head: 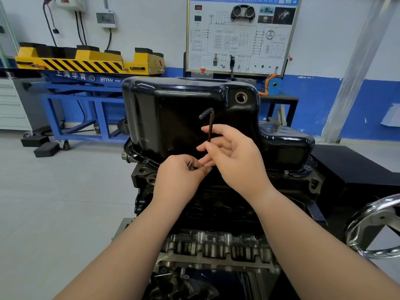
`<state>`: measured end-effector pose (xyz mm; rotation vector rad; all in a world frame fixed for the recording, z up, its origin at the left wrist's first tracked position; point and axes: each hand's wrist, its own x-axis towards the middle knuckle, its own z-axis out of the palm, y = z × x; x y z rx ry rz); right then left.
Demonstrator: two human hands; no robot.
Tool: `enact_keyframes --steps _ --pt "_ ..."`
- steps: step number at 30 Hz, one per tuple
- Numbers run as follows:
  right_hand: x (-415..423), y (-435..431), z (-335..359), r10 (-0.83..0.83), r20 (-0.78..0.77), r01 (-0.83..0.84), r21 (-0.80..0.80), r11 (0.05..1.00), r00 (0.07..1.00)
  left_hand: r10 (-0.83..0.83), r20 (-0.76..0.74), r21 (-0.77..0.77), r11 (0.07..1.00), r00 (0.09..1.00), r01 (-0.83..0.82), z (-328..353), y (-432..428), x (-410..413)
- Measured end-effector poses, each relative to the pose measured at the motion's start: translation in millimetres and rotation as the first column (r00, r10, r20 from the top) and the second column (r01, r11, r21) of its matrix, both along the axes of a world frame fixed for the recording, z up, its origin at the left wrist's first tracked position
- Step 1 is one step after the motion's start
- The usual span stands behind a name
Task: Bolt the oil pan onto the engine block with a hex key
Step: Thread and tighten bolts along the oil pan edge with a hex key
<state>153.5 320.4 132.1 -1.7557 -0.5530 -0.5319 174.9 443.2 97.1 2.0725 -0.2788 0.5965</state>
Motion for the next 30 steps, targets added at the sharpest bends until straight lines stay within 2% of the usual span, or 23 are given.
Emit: enact_keyframes --steps 3,17,21,26,30 --pt "0.0 -0.5 -1.0 -0.015 0.011 0.015 -0.032 0.999 1.0 -0.008 -0.008 -0.006 1.0 1.0 0.008 -0.2 0.0 0.0" --pt "5.1 7.9 -9.5 -0.094 0.025 0.092 0.066 0.994 0.995 -0.019 0.003 0.034 0.999 1.0 0.019 1.7 1.7 -0.5" --pt "3.8 4.0 -8.8 -0.051 0.02 0.049 0.073 0.996 0.999 -0.002 -0.021 0.047 0.999 1.0 0.003 2.3 1.2 0.2" --pt "1.8 0.4 -6.5 -0.002 0.06 0.003 -0.013 1.0 0.998 -0.017 -0.046 0.023 1.0 0.999 0.018 3.4 1.0 -1.4" --pt "-1.5 -0.6 -0.9 0.009 0.068 -0.008 -0.021 1.0 0.998 -0.016 -0.053 0.026 1.0 0.998 0.018 4.0 0.9 -1.3"
